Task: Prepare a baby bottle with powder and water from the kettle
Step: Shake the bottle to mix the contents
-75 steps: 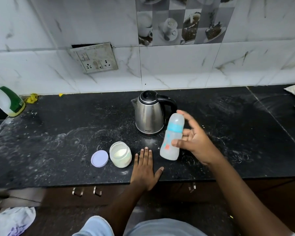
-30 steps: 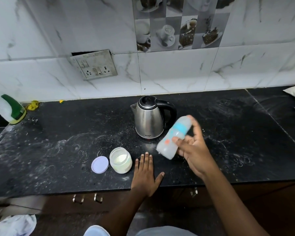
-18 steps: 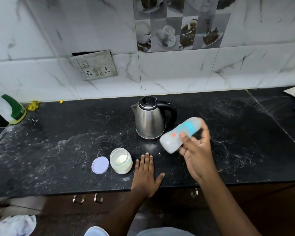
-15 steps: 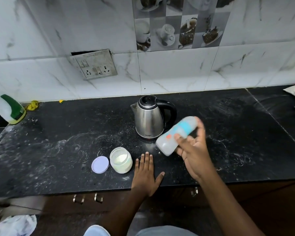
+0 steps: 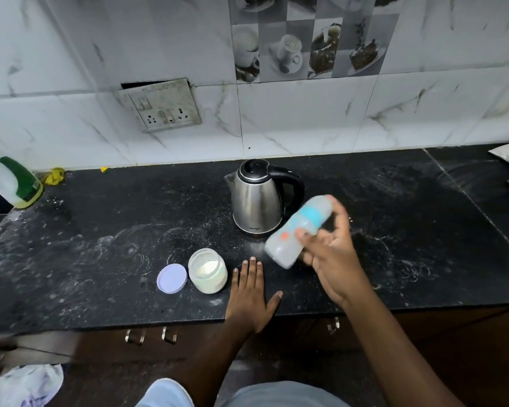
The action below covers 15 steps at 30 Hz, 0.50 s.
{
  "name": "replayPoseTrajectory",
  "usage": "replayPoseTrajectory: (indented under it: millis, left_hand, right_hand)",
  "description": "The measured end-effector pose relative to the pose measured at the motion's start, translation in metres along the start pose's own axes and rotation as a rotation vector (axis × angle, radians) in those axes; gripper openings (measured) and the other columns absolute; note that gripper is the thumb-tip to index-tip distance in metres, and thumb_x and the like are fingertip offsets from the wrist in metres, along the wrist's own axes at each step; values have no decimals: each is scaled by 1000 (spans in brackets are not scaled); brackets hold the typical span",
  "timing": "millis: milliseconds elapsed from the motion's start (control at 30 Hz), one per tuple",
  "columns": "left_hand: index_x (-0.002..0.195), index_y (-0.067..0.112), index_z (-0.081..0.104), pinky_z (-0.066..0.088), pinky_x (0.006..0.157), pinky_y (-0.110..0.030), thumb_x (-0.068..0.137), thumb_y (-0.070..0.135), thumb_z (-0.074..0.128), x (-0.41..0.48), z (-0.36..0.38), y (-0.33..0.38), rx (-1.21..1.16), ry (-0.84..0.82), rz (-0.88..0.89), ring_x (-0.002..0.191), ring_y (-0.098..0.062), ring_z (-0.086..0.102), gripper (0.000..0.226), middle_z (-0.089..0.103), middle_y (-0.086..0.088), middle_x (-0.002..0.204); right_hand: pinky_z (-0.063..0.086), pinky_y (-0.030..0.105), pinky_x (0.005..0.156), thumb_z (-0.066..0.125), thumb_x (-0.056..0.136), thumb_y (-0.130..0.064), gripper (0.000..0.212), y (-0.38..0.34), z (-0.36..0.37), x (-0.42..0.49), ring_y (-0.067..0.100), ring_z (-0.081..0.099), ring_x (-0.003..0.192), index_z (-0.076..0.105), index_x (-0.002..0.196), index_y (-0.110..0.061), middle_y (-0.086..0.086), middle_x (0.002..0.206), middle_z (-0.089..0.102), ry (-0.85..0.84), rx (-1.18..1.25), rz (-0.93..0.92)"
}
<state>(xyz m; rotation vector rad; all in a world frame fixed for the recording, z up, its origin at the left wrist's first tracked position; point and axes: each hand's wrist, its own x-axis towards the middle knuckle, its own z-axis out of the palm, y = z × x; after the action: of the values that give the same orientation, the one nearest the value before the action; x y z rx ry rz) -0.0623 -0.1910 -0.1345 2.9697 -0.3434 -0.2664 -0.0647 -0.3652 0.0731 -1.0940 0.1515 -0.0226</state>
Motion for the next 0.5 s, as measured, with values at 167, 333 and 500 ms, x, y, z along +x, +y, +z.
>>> replayPoseTrajectory:
  millis: [167,333,500]
  left_hand:
    - [166,7,-4,-11,128,-51,95,79,-2,0,0,0,-8,16,1,162,-29,-17,102,-9,-13,176]
    - [166,7,-5,-12,128,-50,99,75,13,0,-2,0,-11,16,-1,162,-29,-16,97,-10,-13,176]
    - [166,8,-6,-12,128,-51,99,75,13,-1,-3,0,-10,5,0,162,-29,-18,97,-12,-13,175]
  right_hand:
    - [61,51,90,67,92,2,77,-2,-1,2,27,69,120,33,150,-38,12,130,67,145,123,-58]
    - [60,55,90,72,88,-1,82,-5,-10,2,32,70,118,36,151,-39,15,126,71,70,27,-8]
    - [60,55,88,69,91,3,77,-7,-12,0,33,71,115,38,151,-36,13,119,75,36,-52,-7]
